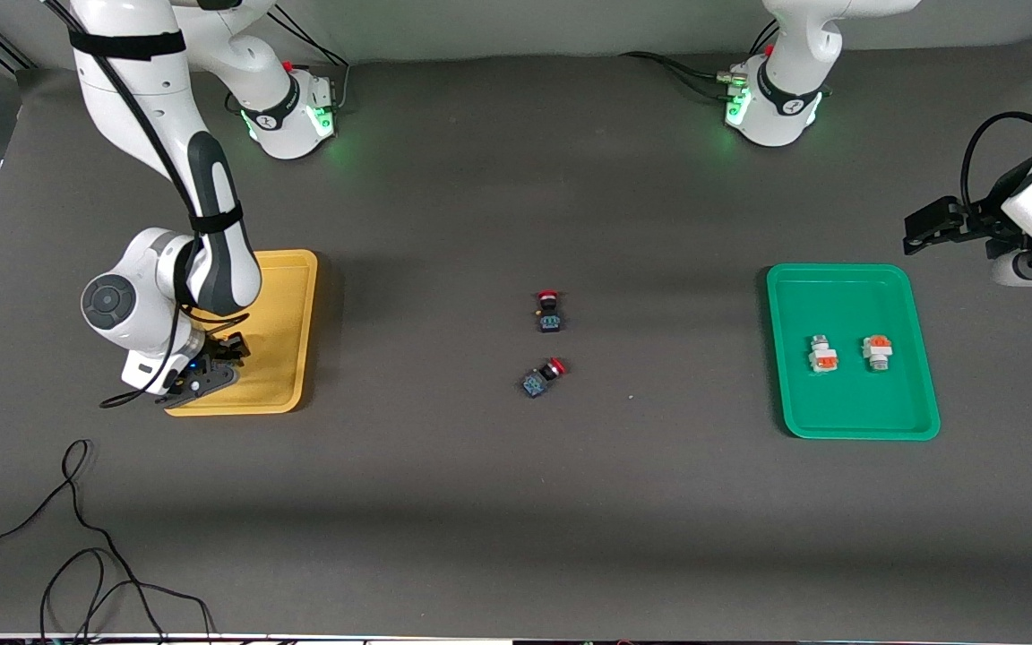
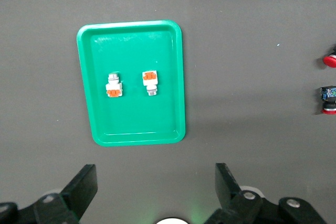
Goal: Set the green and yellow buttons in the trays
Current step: 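Carry the black yellow-capped switch into the yellow tray with the right gripper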
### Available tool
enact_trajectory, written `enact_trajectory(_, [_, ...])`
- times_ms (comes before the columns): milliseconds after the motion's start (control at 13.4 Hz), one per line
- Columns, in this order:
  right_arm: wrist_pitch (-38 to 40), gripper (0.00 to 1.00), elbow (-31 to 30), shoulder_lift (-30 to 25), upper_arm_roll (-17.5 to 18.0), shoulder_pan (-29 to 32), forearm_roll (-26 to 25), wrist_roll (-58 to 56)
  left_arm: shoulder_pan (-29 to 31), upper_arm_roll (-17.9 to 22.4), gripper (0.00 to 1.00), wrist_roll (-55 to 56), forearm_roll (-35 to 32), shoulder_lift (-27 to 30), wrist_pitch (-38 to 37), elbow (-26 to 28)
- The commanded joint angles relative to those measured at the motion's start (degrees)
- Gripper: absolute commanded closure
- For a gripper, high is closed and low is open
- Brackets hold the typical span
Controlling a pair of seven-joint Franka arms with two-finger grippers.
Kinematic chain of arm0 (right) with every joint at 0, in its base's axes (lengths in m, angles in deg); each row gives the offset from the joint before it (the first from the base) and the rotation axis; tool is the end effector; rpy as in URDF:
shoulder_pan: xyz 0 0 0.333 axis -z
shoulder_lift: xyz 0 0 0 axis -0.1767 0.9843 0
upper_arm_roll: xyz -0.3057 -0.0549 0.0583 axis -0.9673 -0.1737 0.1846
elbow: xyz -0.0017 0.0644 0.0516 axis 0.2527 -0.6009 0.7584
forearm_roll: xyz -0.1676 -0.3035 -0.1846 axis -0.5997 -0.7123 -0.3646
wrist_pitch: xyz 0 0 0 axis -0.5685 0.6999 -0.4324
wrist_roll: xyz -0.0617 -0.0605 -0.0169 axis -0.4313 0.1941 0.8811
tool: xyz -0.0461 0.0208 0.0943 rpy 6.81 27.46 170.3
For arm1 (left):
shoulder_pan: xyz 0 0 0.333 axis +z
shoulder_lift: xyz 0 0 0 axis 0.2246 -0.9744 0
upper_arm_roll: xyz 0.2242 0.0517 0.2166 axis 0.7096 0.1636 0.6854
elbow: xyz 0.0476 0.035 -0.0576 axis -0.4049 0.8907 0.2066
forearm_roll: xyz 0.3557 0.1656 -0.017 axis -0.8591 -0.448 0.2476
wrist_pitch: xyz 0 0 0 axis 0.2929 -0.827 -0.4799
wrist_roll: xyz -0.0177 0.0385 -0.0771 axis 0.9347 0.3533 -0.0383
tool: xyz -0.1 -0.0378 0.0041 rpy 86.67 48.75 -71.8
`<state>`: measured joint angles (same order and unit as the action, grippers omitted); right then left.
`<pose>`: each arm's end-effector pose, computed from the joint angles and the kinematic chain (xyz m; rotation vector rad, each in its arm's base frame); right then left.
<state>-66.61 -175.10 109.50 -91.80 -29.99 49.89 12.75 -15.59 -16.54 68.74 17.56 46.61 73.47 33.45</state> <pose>0.5575 -0.0212 0.2038 2.9676 0.6298 -0.0515 0.5476 -0.0258 0.5985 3.1344 -0.1048 -0.1463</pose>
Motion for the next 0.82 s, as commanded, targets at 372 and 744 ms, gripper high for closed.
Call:
enact_trajectory(372, [-3.6,0.58,-1.1,-0.6,3.2,-0.5,8.7,-3.5,0.3,-0.3,0.00,-0.3,-1.1,0.0,0.2,-0.7])
enact_trajectory(744, [-2.8,0.00,-1.1,-1.2,3.2,-0.1,8.8,-2.7,0.1,-0.3,0.00,-0.3,-1.1,0.0,0.6,-1.2])
